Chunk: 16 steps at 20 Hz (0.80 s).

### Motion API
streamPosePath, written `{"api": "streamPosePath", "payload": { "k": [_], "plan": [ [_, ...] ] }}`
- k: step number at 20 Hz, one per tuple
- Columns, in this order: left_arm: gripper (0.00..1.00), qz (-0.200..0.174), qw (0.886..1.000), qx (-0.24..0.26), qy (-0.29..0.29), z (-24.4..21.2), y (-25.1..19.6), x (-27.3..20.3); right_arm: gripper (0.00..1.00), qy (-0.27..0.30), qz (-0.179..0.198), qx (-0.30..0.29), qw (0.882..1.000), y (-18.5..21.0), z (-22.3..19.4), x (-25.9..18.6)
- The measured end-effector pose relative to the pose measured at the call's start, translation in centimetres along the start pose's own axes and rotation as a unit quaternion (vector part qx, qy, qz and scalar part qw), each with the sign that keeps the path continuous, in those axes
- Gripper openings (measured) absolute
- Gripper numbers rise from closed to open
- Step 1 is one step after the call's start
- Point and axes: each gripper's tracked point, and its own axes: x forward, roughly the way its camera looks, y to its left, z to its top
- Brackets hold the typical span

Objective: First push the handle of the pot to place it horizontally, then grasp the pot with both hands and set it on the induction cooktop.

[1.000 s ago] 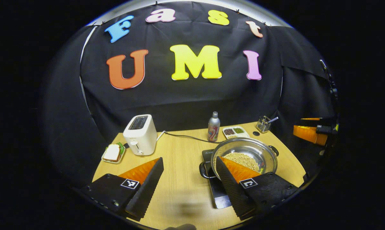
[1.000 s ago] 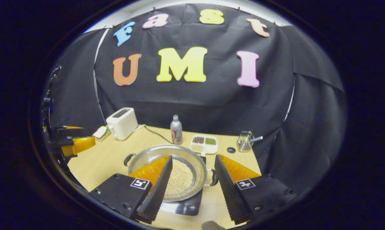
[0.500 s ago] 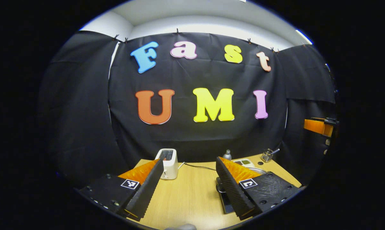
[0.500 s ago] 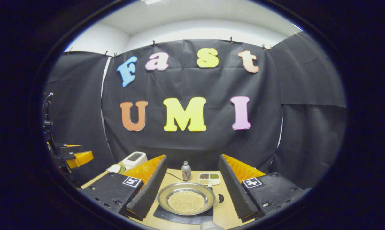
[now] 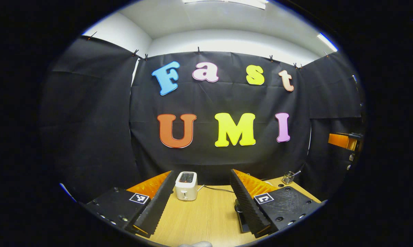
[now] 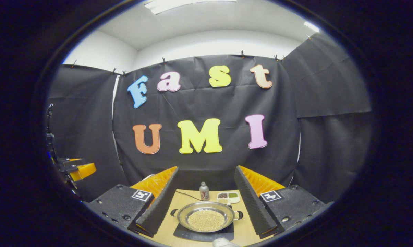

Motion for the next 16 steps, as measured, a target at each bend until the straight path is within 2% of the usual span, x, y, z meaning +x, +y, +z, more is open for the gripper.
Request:
{"api": "streamPosePath", "payload": {
  "k": [10, 16],
  "plan": [
    [0.95, -0.016, 1.000, -0.003, -0.001, 0.7, -1.7, -0.5, 1.00, -0.007, -0.026, -0.011, 1.000, -1.7, 0.2, -1.1],
    [0.95, -0.027, 1.000, 0.002, -0.004, 1.4, -2.8, -0.4, 1.00, -0.005, -0.024, -0.017, 1.000, -1.7, 0.7, -1.2]
  ]
}}
